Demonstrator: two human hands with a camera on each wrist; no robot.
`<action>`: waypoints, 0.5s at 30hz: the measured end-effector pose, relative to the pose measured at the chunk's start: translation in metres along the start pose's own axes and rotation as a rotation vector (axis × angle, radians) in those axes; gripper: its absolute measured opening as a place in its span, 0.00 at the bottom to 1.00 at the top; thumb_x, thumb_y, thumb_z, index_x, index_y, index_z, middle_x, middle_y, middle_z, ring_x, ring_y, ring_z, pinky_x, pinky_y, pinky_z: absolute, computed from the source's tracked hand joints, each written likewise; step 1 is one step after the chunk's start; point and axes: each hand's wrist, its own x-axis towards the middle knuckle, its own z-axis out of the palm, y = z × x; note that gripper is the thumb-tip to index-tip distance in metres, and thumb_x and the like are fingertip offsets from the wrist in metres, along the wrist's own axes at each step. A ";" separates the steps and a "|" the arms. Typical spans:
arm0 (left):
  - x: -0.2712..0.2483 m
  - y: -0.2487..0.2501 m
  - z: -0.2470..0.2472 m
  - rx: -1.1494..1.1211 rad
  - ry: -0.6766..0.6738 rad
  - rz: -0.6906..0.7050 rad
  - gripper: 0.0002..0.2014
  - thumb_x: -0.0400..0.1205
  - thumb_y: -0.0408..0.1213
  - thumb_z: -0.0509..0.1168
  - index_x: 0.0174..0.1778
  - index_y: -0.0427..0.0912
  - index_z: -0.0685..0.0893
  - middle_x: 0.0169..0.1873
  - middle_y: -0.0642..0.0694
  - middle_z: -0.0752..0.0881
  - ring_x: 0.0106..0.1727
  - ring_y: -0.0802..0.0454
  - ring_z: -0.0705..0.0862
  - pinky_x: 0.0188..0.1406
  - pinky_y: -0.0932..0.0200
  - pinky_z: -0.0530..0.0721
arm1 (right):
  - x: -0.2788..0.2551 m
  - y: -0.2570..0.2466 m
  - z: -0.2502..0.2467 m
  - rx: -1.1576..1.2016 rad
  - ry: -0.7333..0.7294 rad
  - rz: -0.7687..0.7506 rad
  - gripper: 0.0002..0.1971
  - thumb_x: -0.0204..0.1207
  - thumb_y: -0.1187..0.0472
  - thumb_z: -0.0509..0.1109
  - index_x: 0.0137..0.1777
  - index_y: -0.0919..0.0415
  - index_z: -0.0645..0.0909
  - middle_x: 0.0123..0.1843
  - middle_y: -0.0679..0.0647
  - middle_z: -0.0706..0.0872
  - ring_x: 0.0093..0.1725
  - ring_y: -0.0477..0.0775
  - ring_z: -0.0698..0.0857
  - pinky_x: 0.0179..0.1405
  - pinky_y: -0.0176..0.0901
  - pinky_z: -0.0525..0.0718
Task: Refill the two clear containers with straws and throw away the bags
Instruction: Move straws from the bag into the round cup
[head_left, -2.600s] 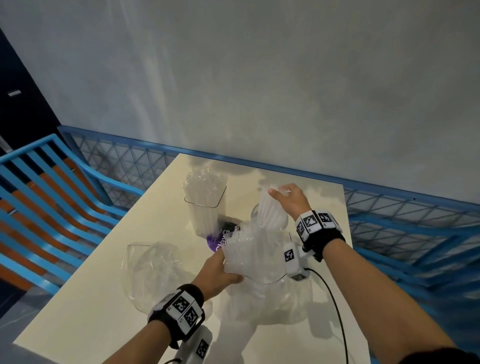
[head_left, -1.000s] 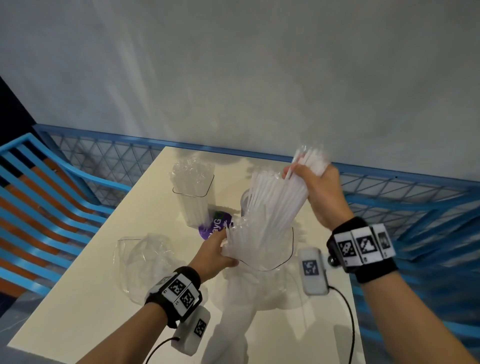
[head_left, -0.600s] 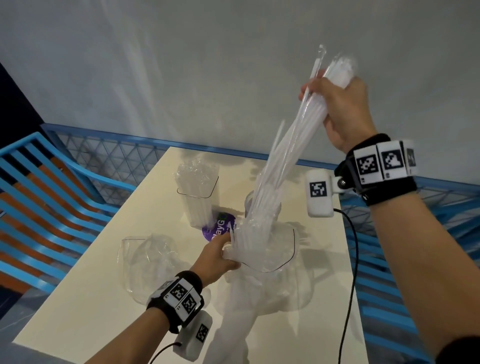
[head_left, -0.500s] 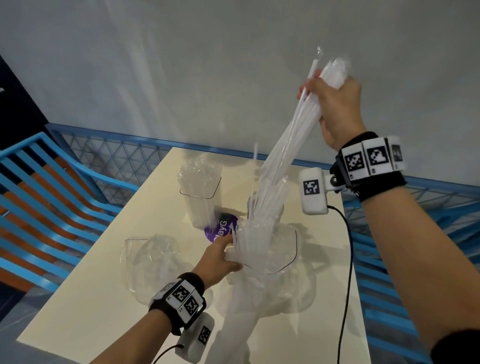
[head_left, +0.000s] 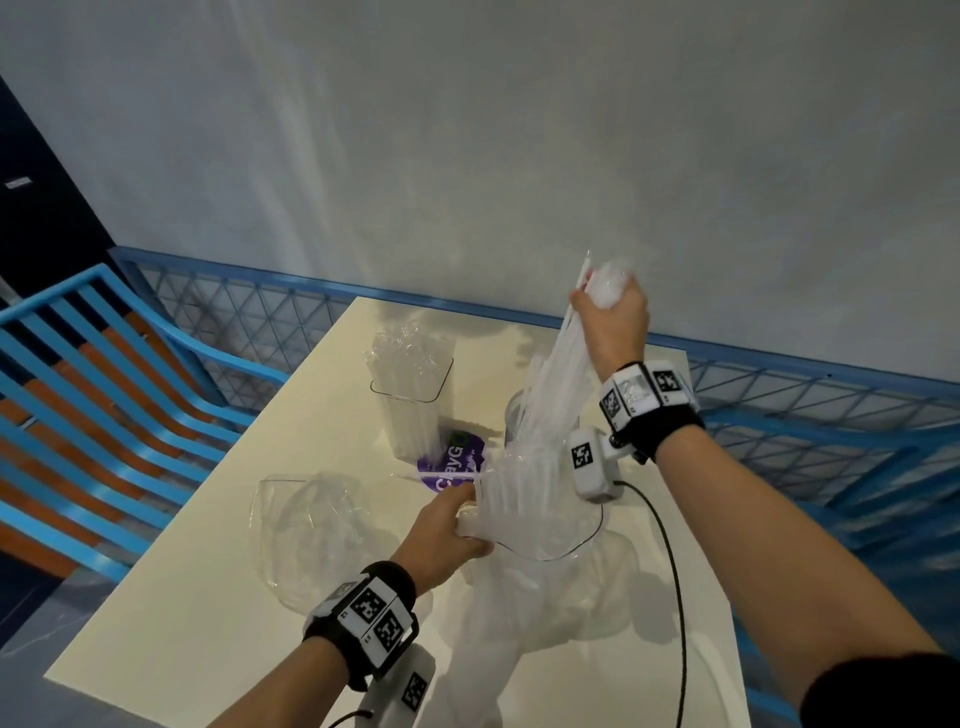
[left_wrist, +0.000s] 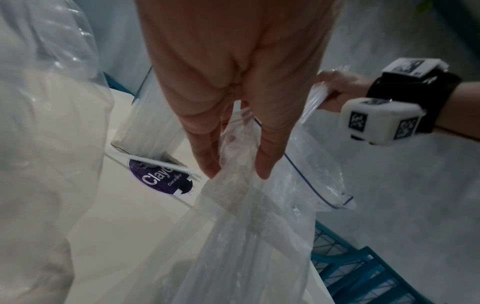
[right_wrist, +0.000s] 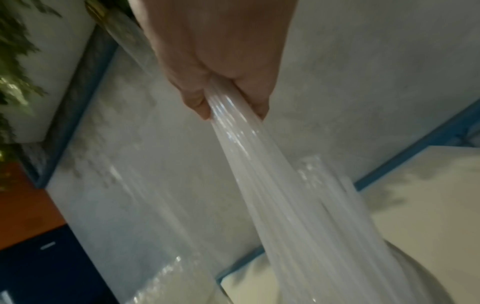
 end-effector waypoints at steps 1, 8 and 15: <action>-0.001 -0.001 -0.001 -0.004 0.001 -0.004 0.30 0.70 0.29 0.75 0.68 0.46 0.78 0.63 0.48 0.82 0.63 0.49 0.80 0.62 0.56 0.79 | -0.004 0.006 0.001 0.003 0.007 -0.006 0.16 0.72 0.64 0.73 0.59 0.65 0.79 0.47 0.53 0.83 0.45 0.54 0.83 0.45 0.40 0.83; -0.006 -0.011 -0.007 -0.026 0.022 0.013 0.27 0.70 0.27 0.73 0.64 0.51 0.79 0.60 0.52 0.83 0.60 0.54 0.80 0.47 0.76 0.74 | -0.016 0.016 0.005 -0.033 0.125 -0.134 0.20 0.75 0.66 0.70 0.65 0.68 0.72 0.47 0.55 0.81 0.44 0.54 0.81 0.39 0.33 0.80; -0.011 -0.015 -0.011 -0.043 0.015 0.011 0.28 0.71 0.28 0.73 0.67 0.49 0.79 0.62 0.51 0.83 0.62 0.52 0.80 0.52 0.71 0.75 | -0.025 0.020 -0.005 -0.331 -0.568 0.123 0.33 0.70 0.47 0.77 0.72 0.58 0.71 0.70 0.58 0.79 0.69 0.57 0.78 0.56 0.40 0.75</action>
